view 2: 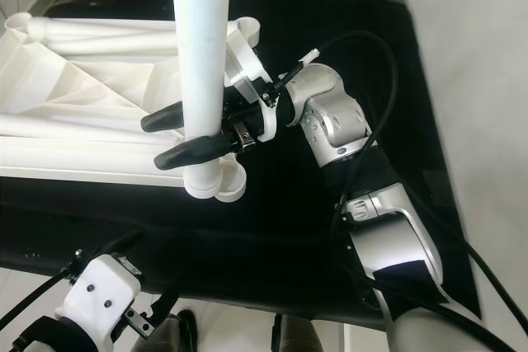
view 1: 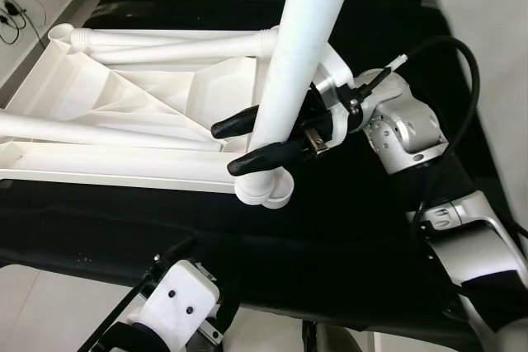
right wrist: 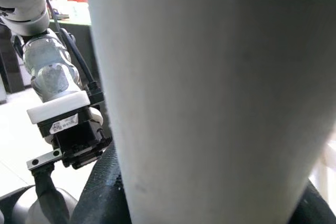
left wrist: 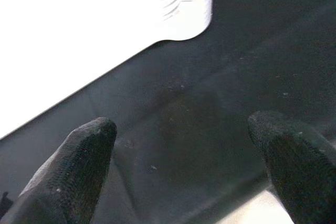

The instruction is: Building children table

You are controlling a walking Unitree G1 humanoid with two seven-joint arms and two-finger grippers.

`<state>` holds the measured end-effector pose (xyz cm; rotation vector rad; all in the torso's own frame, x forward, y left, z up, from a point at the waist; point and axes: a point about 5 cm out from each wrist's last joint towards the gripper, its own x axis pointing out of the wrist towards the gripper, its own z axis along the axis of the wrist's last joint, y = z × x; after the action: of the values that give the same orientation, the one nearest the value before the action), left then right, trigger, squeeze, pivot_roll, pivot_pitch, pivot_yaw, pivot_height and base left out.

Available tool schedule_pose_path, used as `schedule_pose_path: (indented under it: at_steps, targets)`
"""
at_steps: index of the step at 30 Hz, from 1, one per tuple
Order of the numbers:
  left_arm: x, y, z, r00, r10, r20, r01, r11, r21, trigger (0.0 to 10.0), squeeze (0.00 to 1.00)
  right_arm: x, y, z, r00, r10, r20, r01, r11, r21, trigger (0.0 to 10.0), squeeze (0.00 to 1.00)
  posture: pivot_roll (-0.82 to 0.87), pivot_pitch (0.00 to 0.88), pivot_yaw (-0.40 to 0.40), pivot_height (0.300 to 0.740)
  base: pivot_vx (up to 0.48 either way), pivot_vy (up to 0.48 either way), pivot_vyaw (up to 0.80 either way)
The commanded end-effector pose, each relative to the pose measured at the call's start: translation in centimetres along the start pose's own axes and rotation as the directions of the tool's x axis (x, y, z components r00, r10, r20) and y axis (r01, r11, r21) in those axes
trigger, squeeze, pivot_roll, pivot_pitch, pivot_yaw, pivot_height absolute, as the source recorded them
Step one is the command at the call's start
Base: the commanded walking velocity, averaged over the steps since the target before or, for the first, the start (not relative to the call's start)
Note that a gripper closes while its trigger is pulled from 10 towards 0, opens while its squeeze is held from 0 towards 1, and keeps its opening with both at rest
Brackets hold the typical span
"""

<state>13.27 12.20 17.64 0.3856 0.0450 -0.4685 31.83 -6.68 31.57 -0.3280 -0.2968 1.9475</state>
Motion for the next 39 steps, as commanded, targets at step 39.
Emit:
schedule_pose_path:
  at_steps: [39]
  targets:
    - [-0.7, -1.5, 0.4, 0.997, 0.060, 0.041, -0.064, 0.992, 0.105, 10.0, 0.00, 0.2, -1.2, 0.5, 0.970, 0.137, -0.200, -0.130, 0.990, 0.050, 10.0, 0.00, 0.10, 0.428, -0.017, 0.740, 0.000, 0.000, 0.00]
